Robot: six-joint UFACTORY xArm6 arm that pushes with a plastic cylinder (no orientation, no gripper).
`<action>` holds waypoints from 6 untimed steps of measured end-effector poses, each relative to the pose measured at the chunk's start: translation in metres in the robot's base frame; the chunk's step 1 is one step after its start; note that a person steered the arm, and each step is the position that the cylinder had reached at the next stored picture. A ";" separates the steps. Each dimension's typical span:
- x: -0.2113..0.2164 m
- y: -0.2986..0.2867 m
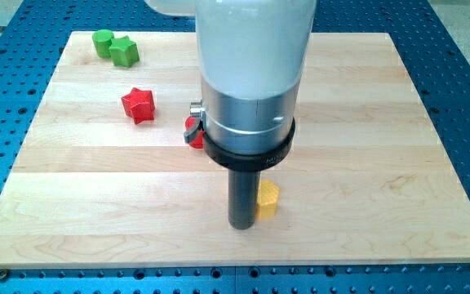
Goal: Slide the yellow heart to the bottom of the blue cube
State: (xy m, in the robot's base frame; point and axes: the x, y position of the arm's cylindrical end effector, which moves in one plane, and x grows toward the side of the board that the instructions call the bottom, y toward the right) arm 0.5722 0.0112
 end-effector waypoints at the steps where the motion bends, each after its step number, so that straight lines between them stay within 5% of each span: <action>1: 0.023 0.025; 2: 0.035 0.073; 4: -0.032 -0.002; 6: -0.082 -0.007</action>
